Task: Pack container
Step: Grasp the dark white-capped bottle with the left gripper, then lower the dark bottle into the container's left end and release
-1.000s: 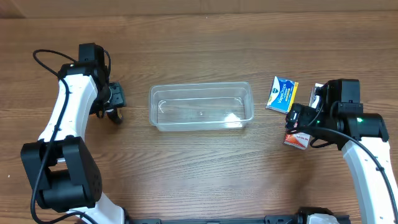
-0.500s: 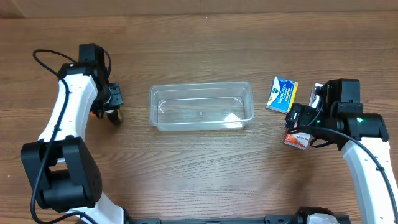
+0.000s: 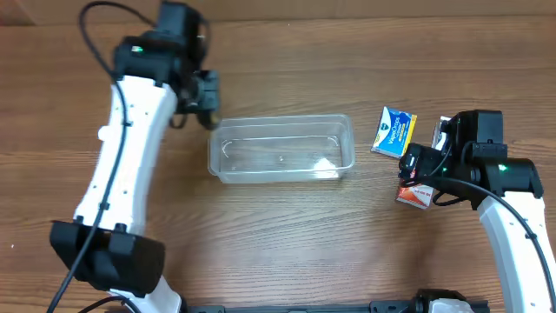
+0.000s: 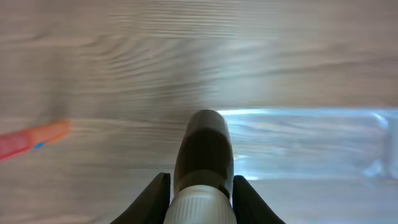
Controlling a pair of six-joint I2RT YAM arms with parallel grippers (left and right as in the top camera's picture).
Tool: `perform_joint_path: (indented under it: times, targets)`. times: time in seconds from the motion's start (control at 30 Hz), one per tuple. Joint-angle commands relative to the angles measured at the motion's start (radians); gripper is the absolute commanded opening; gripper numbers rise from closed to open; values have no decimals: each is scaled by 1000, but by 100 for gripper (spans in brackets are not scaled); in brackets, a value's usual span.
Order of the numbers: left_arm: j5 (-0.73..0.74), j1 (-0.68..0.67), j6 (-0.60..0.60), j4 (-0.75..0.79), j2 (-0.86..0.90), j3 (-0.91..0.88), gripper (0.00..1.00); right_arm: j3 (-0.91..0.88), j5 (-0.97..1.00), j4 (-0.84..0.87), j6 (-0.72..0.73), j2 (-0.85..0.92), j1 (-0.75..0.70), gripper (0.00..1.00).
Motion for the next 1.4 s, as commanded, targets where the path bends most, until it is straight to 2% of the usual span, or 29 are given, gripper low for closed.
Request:
perform_joint_path:
  times: [0.0, 0.27, 0.53, 0.63, 0.8, 0.87, 0.93, 1.17, 1.27, 1.37]
  targets:
    - [-19, -89, -51, 18, -12, 1, 4, 25, -6, 2, 3, -13, -3, 100]
    - [-25, -84, -118, 142, 6, -199, 4, 25, -6, 2, 3, -13, -3, 100]
    - [-137, -80, -141, 354, 7, -411, 4, 25, -6, -1, 3, -13, -3, 100]
    - [-150, -80, -144, 418, 7, -433, 14, 25, -6, -2, 3, -13, -3, 100]
    - [-149, -80, -144, 427, 8, -435, 23, 25, -6, -5, 3, -13, -3, 100]
    - [-146, -80, -144, 427, 8, -442, 41, 25, -6, -5, 3, -13, -3, 100]
    - [-146, -80, -144, 418, 8, -450, 47, 25, -6, -5, 3, -13, -3, 100]
    - [-146, -80, -144, 404, 8, -451, 47, 25, -6, -5, 3, -13, -3, 100]
    - [-146, -80, -144, 401, 8, -451, 52, 25, -6, -5, 3, -13, -3, 100]
    - [-146, -80, -144, 401, 1, -443, 52, 25, -6, -5, 3, -13, -3, 100]
